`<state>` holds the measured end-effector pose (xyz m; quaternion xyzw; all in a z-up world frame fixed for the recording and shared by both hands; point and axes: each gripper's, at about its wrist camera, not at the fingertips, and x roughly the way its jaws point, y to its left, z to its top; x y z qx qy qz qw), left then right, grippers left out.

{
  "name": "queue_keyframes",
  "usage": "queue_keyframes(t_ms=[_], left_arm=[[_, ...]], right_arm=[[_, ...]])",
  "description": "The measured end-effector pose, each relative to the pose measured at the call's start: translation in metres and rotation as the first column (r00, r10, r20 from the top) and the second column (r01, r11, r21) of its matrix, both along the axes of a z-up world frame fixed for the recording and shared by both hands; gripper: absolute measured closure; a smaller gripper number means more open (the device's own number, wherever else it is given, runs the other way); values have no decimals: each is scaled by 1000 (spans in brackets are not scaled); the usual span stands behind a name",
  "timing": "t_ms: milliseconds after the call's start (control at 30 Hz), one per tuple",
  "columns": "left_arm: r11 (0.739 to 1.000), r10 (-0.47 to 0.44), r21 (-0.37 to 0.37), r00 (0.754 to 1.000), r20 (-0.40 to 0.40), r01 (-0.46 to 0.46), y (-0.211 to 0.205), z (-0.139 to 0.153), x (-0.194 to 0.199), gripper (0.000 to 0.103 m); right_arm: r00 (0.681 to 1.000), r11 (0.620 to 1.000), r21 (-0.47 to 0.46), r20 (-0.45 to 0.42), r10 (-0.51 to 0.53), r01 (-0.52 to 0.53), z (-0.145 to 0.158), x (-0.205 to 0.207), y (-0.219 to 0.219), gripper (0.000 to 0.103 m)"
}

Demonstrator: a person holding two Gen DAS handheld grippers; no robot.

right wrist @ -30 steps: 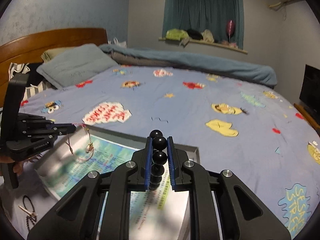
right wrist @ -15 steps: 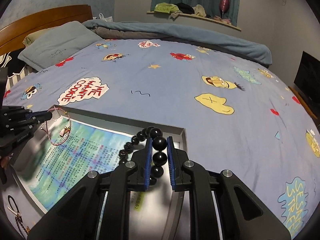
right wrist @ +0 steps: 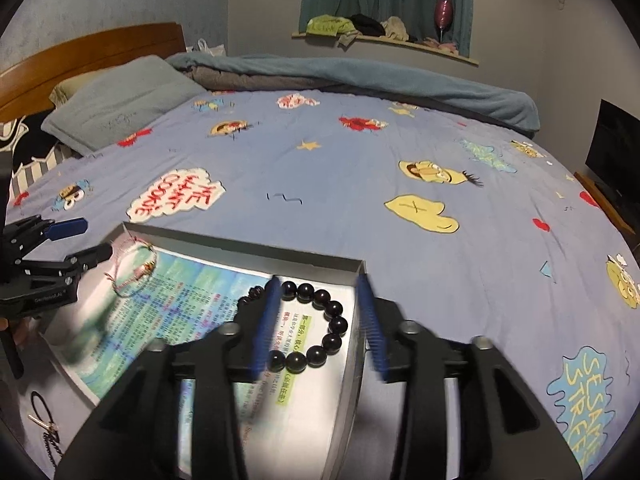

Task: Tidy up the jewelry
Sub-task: 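Carry pink bracelet into grey tray with left tool while right tool places black bracelet, then withdraw both open tools back toward the jewelry pile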

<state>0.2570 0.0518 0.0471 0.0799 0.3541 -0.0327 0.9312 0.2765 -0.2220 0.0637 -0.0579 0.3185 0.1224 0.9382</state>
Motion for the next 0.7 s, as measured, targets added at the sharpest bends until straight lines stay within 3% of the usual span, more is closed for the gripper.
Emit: queue_keyframes(t_ms=[133, 200, 300, 467, 700], left_arm=[[1000, 16, 1, 1000, 10, -16, 0, 7, -11, 17], [1000, 26, 11, 999, 23, -26, 0, 10, -18, 14], [999, 43, 7, 997, 60, -43, 1, 18, -33, 11], [998, 41, -59, 994, 102, -35, 10, 33, -63, 9], [998, 35, -57, 990, 137, -27, 17, 44, -107, 8]], right_arm=[[1000, 1000, 30, 27, -2, 1, 10, -12, -5, 15], [1000, 999, 36, 24, -3, 2, 14, -19, -7, 7], [1000, 1000, 30, 21, -1, 1, 15, -29, -10, 6], [999, 999, 42, 33, -17, 16, 16, -51, -17, 6], [999, 997, 72, 36, -37, 34, 17, -94, -28, 6]])
